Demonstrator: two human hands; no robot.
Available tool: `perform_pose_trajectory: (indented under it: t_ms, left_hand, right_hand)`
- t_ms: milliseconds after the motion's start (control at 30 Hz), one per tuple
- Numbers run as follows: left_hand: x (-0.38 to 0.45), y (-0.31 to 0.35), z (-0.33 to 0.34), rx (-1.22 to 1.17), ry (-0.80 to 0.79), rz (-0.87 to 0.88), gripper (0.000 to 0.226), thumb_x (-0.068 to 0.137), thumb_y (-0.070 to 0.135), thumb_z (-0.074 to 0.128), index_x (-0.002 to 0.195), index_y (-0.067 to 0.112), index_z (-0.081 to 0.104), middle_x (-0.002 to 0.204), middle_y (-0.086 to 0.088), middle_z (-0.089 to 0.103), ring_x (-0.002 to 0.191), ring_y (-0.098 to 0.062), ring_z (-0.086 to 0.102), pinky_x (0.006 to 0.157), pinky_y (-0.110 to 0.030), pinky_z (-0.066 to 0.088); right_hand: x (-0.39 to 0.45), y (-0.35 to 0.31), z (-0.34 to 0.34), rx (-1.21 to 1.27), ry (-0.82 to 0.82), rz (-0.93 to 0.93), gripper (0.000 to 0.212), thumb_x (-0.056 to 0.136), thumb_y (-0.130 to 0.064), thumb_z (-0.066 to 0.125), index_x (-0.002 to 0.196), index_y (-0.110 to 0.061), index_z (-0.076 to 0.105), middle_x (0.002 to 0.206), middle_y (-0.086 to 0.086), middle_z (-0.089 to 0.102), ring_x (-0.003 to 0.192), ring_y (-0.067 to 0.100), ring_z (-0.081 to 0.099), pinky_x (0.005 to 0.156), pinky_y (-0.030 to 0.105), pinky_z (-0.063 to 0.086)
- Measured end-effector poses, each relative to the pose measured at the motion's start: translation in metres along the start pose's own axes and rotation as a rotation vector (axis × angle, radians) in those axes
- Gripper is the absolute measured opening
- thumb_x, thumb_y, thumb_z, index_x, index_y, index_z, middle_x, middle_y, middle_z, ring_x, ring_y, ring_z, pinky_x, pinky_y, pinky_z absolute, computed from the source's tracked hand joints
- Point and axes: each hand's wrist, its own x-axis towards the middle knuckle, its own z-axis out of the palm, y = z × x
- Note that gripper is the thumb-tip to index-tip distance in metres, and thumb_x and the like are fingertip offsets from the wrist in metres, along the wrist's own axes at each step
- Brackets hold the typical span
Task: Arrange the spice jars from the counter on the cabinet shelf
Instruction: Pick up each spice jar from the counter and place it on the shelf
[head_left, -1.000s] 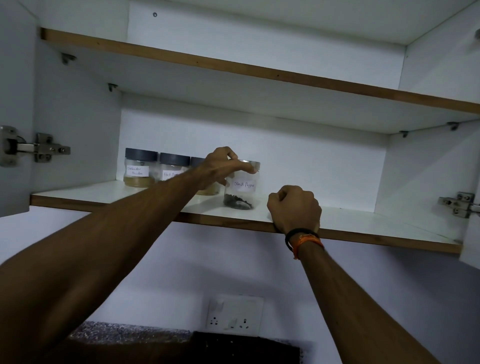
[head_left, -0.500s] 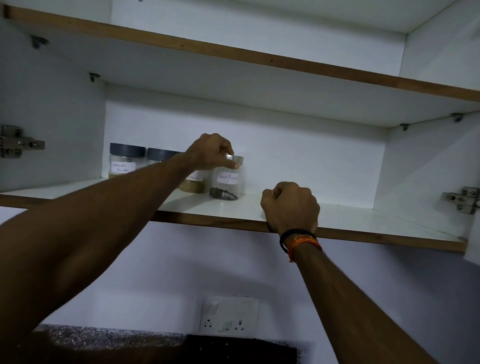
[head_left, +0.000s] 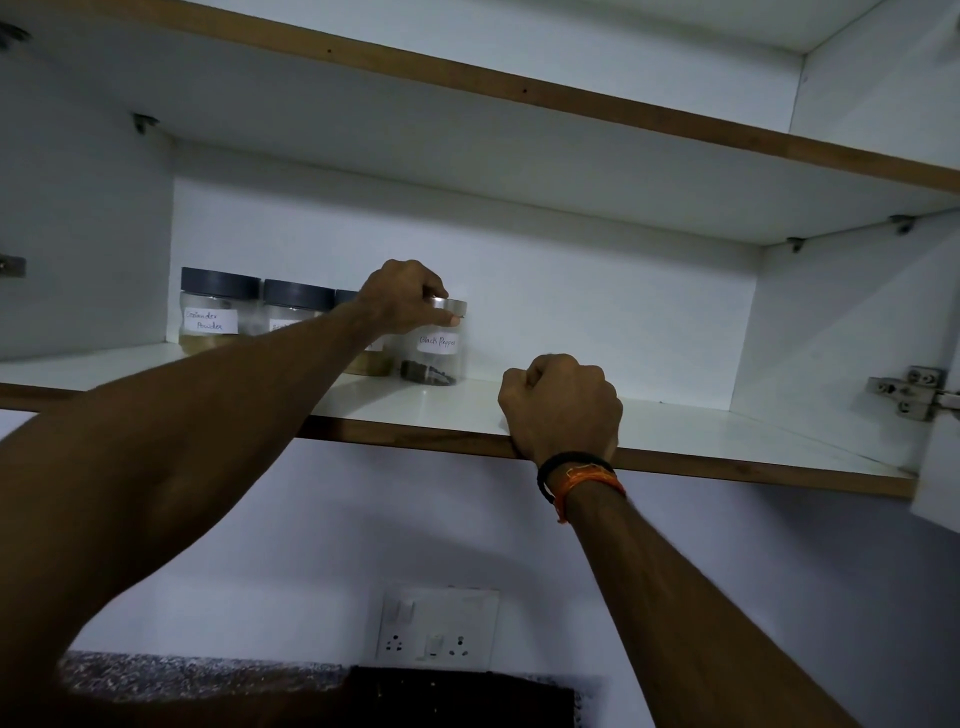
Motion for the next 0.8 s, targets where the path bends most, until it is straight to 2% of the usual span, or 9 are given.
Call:
perform_pose_trajectory:
  t_ms: [133,233,467,667,733,800]
  left_hand:
    - [0.0008,-0.0003,0.0027,0.002,0.004,-0.018,0.046,0.082,0.041,0.078,0.116,0.01,0.073,0.113,-0.01,0.074,0.088,-0.019,0.061,0.073,-0.031,0.049]
    - [0.0008,-0.0002,0.0035,-0.008,-0.007,-0.018,0.045,0.083,0.039,0.078,0.117,0.009,0.073,0.114,-0.011,0.073,0.093,-0.025,0.066,0.074,-0.033,0.052]
    - [0.0003,-0.0003,0.0043,-0.012,-0.007,-0.018,0.045,0.084,0.039,0.078,0.116,0.008,0.073,0.114,-0.011,0.073,0.099,-0.028,0.067,0.083,-0.041,0.057]
    - [0.0058,-0.0046,0.002,0.001,-0.021,-0.024,0.048,0.082,0.043,0.079,0.116,0.009,0.074,0.115,-0.01,0.074,0.098,-0.026,0.066,0.08,-0.036,0.054]
    - [0.0073,-0.006,-0.0004,0.022,-0.034,-0.016,0.053,0.081,0.047,0.078,0.12,0.011,0.072,0.12,-0.009,0.072,0.104,-0.026,0.066,0.083,-0.035,0.052]
    - [0.0063,-0.0071,-0.0026,0.043,-0.031,-0.016,0.062,0.081,0.052,0.076,0.131,0.016,0.065,0.136,-0.008,0.064,0.121,-0.029,0.059,0.096,-0.04,0.047]
  right_hand:
    - [-0.0005,0.0,-0.0011,-0.006,-0.006,-0.009,0.032,0.085,-0.035,0.053,0.06,-0.016,0.058,0.052,-0.002,0.052,0.051,0.015,0.051,0.058,0.026,0.048]
    - [-0.0009,-0.0005,-0.0019,-0.001,-0.01,-0.011,0.032,0.086,-0.035,0.053,0.061,-0.016,0.059,0.053,-0.001,0.053,0.053,0.017,0.053,0.06,0.027,0.05]
    - [-0.0017,-0.0004,-0.0027,0.006,-0.008,-0.005,0.032,0.085,-0.034,0.054,0.06,-0.014,0.059,0.052,-0.002,0.051,0.052,0.017,0.052,0.059,0.026,0.047]
    - [-0.0004,0.0012,-0.0012,0.016,-0.003,-0.004,0.032,0.085,-0.033,0.054,0.059,-0.014,0.059,0.05,-0.001,0.051,0.05,0.016,0.051,0.057,0.025,0.045]
    - [0.0003,0.0016,-0.0004,0.012,0.0,-0.003,0.033,0.085,-0.033,0.054,0.058,-0.014,0.058,0.049,-0.002,0.05,0.048,0.015,0.048,0.056,0.024,0.044]
    - [0.0006,0.0023,0.0007,0.004,0.004,0.005,0.034,0.085,-0.033,0.054,0.057,-0.015,0.056,0.048,-0.003,0.048,0.045,0.012,0.044,0.054,0.023,0.039]
